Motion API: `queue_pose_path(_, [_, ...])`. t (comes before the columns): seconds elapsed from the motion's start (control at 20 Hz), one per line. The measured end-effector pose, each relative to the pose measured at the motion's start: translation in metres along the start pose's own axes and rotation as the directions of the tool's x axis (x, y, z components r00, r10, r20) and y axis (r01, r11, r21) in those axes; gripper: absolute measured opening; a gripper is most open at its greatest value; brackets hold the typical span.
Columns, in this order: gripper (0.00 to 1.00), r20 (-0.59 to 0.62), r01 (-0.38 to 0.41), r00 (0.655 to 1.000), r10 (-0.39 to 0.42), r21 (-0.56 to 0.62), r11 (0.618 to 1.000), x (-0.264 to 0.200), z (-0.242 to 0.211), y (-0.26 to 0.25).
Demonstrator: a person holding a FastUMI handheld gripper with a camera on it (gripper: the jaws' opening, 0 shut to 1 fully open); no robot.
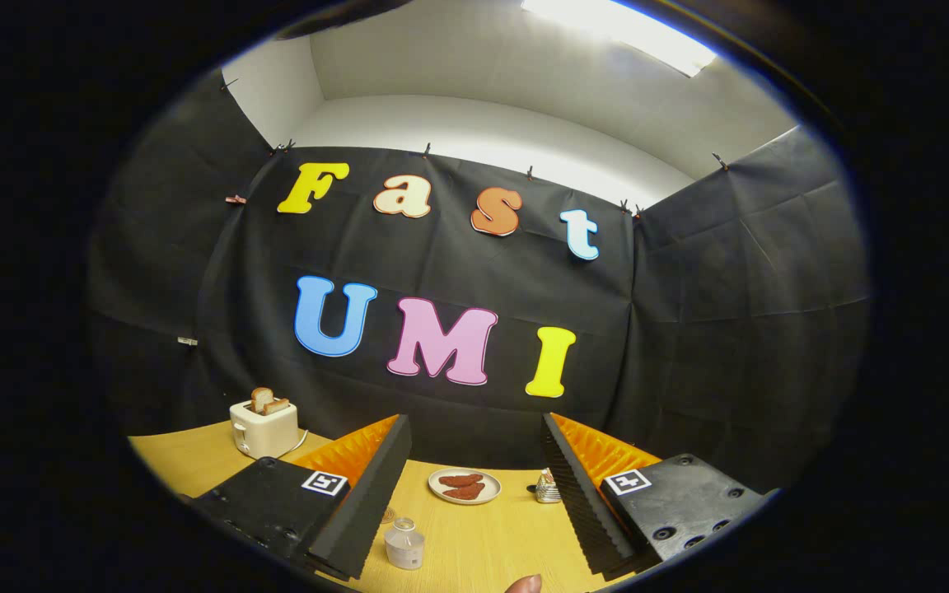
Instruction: Take the bottle from table, then pour the juice into the cup, finally place the bottle on the coaster
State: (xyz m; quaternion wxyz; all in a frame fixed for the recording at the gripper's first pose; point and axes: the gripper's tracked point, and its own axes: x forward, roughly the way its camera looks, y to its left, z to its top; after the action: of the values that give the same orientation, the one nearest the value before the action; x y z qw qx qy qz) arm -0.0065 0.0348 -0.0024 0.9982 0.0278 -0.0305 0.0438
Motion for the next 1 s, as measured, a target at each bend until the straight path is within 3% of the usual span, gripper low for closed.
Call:
queue_pose_path(0.35, [0.97,0.005,-0.116,0.993,0.116,0.074,0.991,0.013,-0.085,0.045])
queue_pose_path(1.0, [0.97,-0.202,-0.112,0.969,0.14,0.144,0.983,0.02,-0.291,0.081])
